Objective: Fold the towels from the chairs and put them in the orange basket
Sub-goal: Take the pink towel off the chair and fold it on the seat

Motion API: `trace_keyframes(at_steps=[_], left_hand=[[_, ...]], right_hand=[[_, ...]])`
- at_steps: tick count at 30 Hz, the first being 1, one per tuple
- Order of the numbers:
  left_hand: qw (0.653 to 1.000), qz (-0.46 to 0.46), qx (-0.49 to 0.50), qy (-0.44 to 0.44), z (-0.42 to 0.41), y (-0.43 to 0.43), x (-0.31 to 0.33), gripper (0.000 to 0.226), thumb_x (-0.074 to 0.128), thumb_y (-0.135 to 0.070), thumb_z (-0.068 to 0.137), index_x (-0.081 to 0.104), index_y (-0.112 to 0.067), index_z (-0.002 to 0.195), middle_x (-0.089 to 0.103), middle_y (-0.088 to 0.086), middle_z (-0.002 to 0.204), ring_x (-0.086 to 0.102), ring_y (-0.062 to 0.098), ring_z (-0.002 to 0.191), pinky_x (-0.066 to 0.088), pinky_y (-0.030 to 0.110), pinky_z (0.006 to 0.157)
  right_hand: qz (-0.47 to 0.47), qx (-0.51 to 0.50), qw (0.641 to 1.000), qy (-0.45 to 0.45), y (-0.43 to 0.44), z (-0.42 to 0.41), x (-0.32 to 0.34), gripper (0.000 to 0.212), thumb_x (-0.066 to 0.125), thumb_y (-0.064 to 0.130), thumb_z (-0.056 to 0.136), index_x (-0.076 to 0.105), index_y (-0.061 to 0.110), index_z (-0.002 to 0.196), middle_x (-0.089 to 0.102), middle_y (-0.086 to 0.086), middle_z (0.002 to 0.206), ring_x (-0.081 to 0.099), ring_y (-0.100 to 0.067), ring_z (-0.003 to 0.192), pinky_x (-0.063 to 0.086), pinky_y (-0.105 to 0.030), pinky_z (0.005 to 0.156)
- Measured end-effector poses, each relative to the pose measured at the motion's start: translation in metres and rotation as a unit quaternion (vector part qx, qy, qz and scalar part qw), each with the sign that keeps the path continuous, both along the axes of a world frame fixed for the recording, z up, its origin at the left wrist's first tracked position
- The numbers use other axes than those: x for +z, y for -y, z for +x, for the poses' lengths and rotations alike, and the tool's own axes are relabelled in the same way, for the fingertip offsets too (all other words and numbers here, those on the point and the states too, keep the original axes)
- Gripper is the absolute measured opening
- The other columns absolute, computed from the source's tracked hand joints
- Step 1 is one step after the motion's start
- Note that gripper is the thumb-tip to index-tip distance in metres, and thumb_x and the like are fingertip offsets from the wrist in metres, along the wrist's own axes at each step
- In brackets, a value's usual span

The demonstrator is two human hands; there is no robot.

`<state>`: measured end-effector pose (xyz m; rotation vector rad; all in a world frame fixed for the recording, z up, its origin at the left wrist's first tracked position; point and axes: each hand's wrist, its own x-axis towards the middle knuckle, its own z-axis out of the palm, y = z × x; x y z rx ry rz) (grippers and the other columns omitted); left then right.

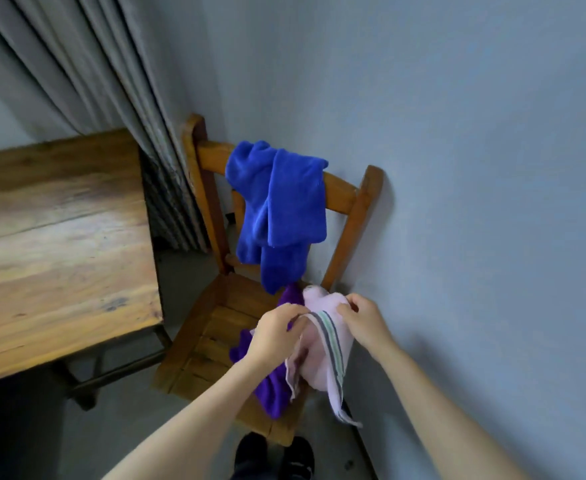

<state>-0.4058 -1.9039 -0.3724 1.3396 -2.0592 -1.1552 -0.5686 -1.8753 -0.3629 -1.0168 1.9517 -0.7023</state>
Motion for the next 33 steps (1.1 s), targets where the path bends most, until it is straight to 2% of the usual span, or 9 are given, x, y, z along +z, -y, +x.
trace_keyframes(at_steps=[5,9,13,18,20,24,27,31,33], left_hand=[[0.995,-0.022,0.03,-0.096,0.003,0.006,0.067,0.019,0.055,-0.007,0.09,0.067,-0.01,0.105,0.067,0.003,0.098,0.062,0.012,0.091,0.048,0.015,0.079],[0.986,-0.043,0.04,-0.155,0.007,0.012,0.12,0.017,0.057,-0.011,0.089,0.068,-0.011,0.102,0.068,-0.002,0.091,0.064,0.011,0.089,0.052,0.023,0.08],[0.977,-0.094,0.039,-0.186,0.017,0.015,0.162,0.014,0.06,-0.01,0.087,0.07,-0.016,0.095,0.066,-0.014,0.08,0.064,0.003,0.079,0.052,0.018,0.078],[0.978,-0.132,0.018,-0.161,0.032,0.017,0.198,0.012,0.062,-0.009,0.086,0.07,-0.018,0.086,0.064,-0.018,0.078,0.06,-0.009,0.072,0.047,0.006,0.071],[0.979,-0.144,0.025,-0.141,0.038,0.018,0.208,0.013,0.063,-0.007,0.084,0.071,-0.017,0.082,0.063,-0.017,0.075,0.058,-0.007,0.068,0.043,0.004,0.066],[0.981,-0.17,0.045,-0.079,0.045,0.022,0.224,0.013,0.062,-0.005,0.083,0.073,-0.012,0.079,0.063,-0.008,0.072,0.055,0.005,0.065,0.04,0.007,0.059],[0.983,-0.168,0.054,-0.046,0.048,0.028,0.234,0.014,0.061,-0.005,0.08,0.072,-0.01,0.072,0.068,0.003,0.074,0.056,0.012,0.069,0.04,0.011,0.055],[0.981,-0.177,0.064,-0.037,0.059,0.032,0.243,0.015,0.06,-0.005,0.079,0.075,-0.008,0.08,0.072,0.01,0.084,0.062,0.02,0.077,0.048,0.024,0.07],[0.979,-0.19,0.075,-0.027,0.071,0.037,0.245,0.014,0.062,-0.007,0.081,0.075,-0.009,0.085,0.072,0.004,0.084,0.062,0.017,0.079,0.046,0.019,0.069]], right_hand=[[-0.075,0.034,0.997,-0.003,0.005,0.004,0.079,0.023,0.045,0.014,0.094,0.045,0.013,0.072,0.045,-0.001,0.07,0.041,-0.011,0.062,0.03,-0.014,0.049],[-0.119,0.064,0.991,-0.006,0.007,0.005,0.134,0.017,0.046,0.017,0.093,0.048,0.009,0.078,0.047,-0.001,0.073,0.041,-0.01,0.064,0.032,-0.018,0.052],[-0.146,0.1,0.984,-0.013,0.011,0.013,0.171,0.019,0.047,0.021,0.093,0.05,0.008,0.079,0.047,-0.002,0.072,0.043,-0.009,0.065,0.035,-0.02,0.056],[-0.126,0.145,0.981,0.001,0.019,0.024,0.191,0.028,0.048,0.026,0.094,0.059,0.001,0.088,0.055,-0.007,0.082,0.053,-0.014,0.078,0.047,-0.02,0.061],[-0.117,0.183,0.975,-0.045,0.021,0.029,0.195,0.032,0.048,0.027,0.094,0.062,-0.003,0.094,0.059,-0.008,0.084,0.053,-0.013,0.076,0.047,-0.021,0.064],[-0.182,0.174,0.963,-0.096,0.013,0.049,0.197,0.03,0.053,0.031,0.092,0.058,0.012,0.114,0.063,0.001,0.105,0.055,-0.009,0.092,0.045,-0.02,0.077],[-0.212,0.164,0.962,-0.061,0.004,0.078,0.195,0.03,0.057,0.042,0.088,0.049,0.018,0.104,0.059,0.007,0.087,0.056,-0.007,0.079,0.042,-0.014,0.064],[-0.257,0.108,0.951,-0.134,0.014,0.102,0.185,0.022,0.053,0.036,0.092,0.042,0.017,0.086,0.05,0.008,0.069,0.047,-0.004,0.058,0.034,-0.012,0.052],[-0.272,0.093,0.949,-0.132,0.022,0.104,0.186,0.024,0.053,0.029,0.091,0.042,0.019,0.073,0.049,0.006,0.065,0.047,-0.009,0.058,0.032,-0.015,0.05]])
